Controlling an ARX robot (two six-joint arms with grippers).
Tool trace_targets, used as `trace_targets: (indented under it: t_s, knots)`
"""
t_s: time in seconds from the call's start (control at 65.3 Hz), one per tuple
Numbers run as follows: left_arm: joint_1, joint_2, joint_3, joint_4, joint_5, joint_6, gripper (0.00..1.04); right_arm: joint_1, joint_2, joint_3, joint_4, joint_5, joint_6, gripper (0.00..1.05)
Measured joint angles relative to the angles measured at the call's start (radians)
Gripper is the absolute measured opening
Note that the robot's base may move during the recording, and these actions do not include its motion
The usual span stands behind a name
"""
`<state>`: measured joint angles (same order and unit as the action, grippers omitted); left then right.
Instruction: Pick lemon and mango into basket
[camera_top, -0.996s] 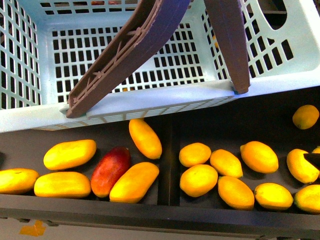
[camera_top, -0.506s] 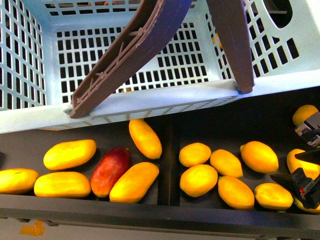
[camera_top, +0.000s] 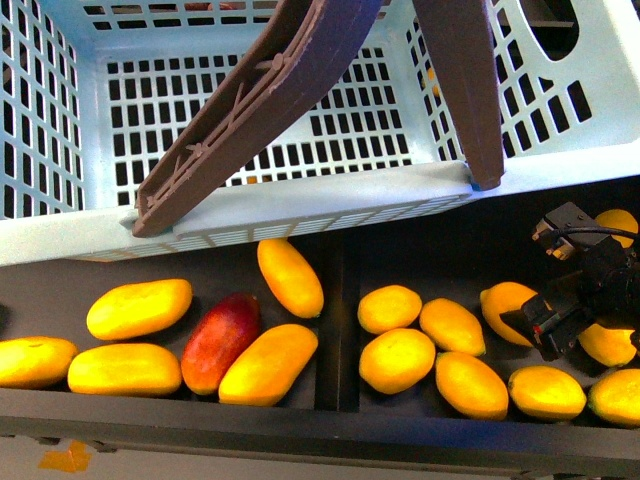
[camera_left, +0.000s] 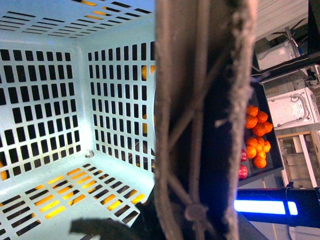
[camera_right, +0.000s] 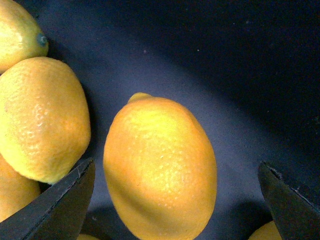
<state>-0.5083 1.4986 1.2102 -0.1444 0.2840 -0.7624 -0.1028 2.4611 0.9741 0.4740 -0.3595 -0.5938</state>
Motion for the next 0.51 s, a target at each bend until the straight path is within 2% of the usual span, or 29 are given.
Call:
trace_targets:
  t_s: [0.276, 0.506]
  knots:
    - [0.0, 0.0, 0.0, 0.0, 0.0, 0.0, 0.05, 0.017, 0.047, 0.047, 0.01, 0.035, 0.065, 0.94]
    - [0.0, 0.0, 0.0, 0.0, 0.0, 0.0, 0.05, 0.018, 0.052, 0.048, 0.022, 0.042, 0.12, 0.66]
